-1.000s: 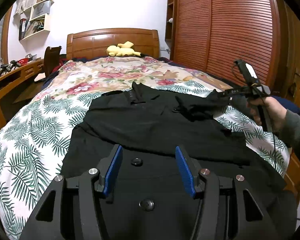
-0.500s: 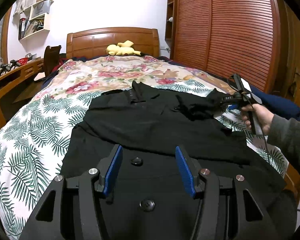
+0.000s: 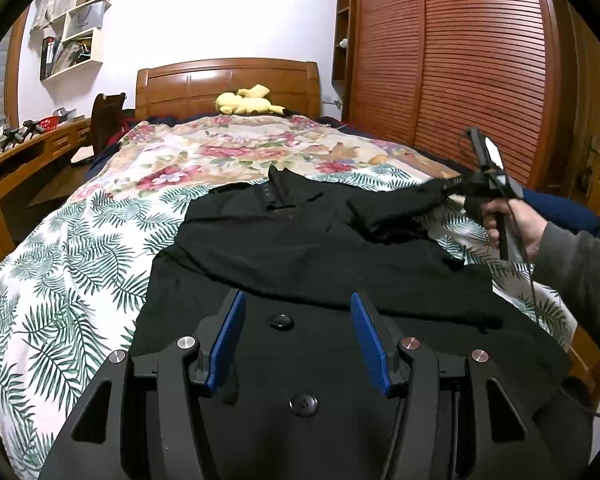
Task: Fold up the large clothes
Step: 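Lift the sleeve with the right gripper and fold it across the coat front, then lay the sleeve on the coat and open the right gripper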
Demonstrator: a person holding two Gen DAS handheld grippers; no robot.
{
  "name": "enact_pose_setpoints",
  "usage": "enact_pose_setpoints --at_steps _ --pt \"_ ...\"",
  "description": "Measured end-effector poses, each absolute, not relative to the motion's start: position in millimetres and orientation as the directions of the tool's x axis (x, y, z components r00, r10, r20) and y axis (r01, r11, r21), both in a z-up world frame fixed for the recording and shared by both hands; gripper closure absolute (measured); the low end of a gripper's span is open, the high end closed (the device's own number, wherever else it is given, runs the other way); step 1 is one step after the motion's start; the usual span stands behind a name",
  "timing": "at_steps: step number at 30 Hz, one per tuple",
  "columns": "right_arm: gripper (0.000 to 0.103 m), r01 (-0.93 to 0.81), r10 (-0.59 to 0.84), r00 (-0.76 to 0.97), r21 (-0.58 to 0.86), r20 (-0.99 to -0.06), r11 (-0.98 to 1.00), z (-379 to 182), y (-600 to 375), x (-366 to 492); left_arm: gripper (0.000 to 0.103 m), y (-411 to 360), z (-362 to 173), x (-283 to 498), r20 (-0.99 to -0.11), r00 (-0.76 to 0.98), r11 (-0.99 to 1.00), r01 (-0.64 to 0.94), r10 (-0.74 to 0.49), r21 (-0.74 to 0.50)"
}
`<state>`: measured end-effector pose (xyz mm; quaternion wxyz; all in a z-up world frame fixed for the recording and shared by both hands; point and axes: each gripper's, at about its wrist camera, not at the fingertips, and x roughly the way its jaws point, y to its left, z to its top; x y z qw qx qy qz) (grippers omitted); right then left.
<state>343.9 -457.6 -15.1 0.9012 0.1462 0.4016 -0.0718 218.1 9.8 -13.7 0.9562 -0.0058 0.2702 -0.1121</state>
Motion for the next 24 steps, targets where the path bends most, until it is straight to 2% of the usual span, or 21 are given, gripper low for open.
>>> enact_pose_setpoints --at_steps 6,10,15,21,23,24 --pt "0.097 0.011 0.092 0.748 0.152 -0.657 0.988 49 -379 330 0.046 18 -12 209 -0.503 0.837 0.976 0.204 -0.214 -0.076" --pt "0.097 -0.133 0.188 0.747 0.134 -0.638 0.982 68 -319 312 0.046 25 -11 201 -0.495 0.843 0.977 0.197 -0.21 -0.08" --pt "0.097 -0.263 0.283 0.693 0.133 -0.663 0.956 65 -253 278 0.046 31 -11 195 -0.488 0.849 0.979 0.189 -0.203 -0.079" --pt "0.096 -0.311 0.299 0.617 0.124 -0.727 0.942 49 -212 258 0.046 39 -9 188 -0.477 0.857 0.981 0.177 -0.196 -0.086" --pt "0.092 -0.314 0.289 0.605 0.112 -0.742 0.943 51 -206 254 0.046 42 -9 186 -0.473 0.859 0.981 0.174 -0.195 -0.09" --pt "0.084 -0.314 0.289 0.601 0.113 -0.745 0.943 52 -204 253 0.046 43 -9 186 -0.472 0.86 0.981 0.173 -0.196 -0.091"
